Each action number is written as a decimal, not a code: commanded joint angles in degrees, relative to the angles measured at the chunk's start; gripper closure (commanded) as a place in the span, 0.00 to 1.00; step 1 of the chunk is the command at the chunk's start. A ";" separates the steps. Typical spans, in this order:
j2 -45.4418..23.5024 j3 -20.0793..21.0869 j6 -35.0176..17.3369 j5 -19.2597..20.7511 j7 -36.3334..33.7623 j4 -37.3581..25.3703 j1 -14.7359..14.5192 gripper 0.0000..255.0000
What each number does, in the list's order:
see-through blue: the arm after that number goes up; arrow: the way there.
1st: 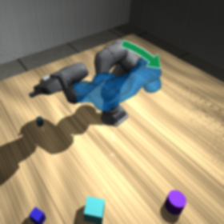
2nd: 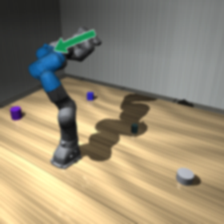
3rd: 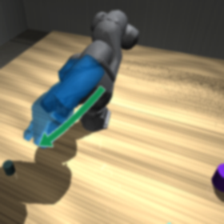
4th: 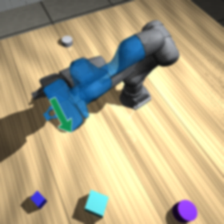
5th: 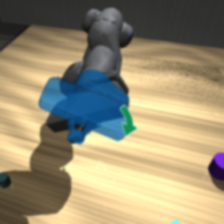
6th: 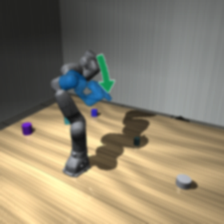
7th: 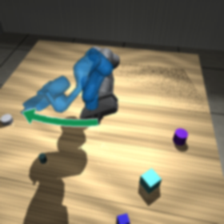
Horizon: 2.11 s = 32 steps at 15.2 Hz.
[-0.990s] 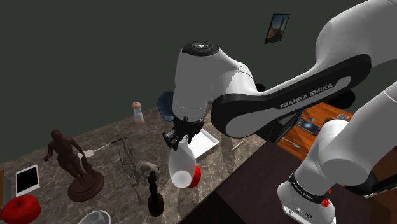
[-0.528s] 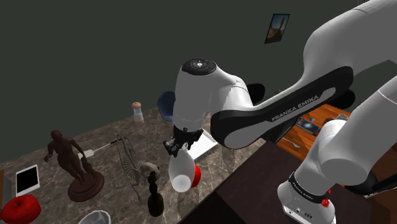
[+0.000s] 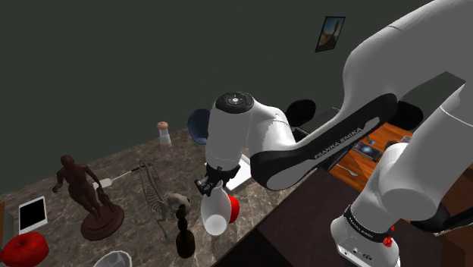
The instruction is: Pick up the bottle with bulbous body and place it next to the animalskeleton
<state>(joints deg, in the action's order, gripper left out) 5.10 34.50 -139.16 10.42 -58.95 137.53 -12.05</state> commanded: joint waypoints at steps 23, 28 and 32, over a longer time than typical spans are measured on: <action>-18.61 -4.95 -13.96 26.65 -21.34 1.46 -2.01 1.00; -22.82 -8.16 -15.97 32.93 -26.40 0.42 -4.27 1.00; -23.77 -8.96 -16.41 34.28 -27.51 0.13 -4.87 1.00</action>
<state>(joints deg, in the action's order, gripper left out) -18.58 25.64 -155.48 44.51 -86.34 137.67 -16.87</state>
